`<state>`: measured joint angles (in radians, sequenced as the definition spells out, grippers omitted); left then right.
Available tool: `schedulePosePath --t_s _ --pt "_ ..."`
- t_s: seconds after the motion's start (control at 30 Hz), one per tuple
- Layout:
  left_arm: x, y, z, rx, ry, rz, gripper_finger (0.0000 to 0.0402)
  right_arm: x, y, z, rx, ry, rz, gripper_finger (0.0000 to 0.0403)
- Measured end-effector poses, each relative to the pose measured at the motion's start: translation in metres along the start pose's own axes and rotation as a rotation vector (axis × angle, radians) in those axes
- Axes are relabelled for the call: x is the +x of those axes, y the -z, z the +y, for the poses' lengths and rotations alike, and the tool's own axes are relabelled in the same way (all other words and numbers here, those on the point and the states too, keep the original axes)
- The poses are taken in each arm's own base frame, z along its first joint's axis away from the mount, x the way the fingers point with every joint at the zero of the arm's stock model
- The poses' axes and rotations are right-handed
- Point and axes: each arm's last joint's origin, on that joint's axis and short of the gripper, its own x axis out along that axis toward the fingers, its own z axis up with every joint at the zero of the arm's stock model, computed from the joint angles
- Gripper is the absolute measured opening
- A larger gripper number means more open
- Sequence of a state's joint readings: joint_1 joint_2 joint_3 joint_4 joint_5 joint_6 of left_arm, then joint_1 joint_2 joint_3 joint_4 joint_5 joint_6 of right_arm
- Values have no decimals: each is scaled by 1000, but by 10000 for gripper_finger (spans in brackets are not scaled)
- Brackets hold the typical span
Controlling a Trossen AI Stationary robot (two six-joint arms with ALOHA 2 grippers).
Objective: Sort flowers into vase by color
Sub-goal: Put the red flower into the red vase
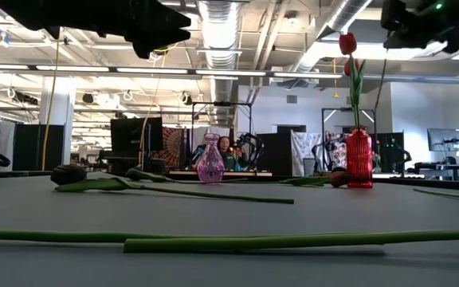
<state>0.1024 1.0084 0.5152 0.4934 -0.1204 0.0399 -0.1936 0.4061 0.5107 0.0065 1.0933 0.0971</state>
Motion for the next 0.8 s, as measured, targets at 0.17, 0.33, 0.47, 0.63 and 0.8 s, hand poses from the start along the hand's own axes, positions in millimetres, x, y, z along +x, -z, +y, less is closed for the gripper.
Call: schedulePosePath --t_s 0.17,0.33,0.47,0.63,0.8 --pt "0 0 0 -19 0 -3 199 14 7 -1 51 -27 -44 24" --pt "0 0 0 -33 0 -2 199 24 9 0 40 -49 -40 24" --pt "0 0 0 -33 0 -2 199 31 13 2 36 -50 -17 24" --pt "0 0 0 -27 0 4 199 36 19 5 13 -41 9 24" --pt "0 1 0 -21 0 7 199 36 19 5 14 -42 9 24"
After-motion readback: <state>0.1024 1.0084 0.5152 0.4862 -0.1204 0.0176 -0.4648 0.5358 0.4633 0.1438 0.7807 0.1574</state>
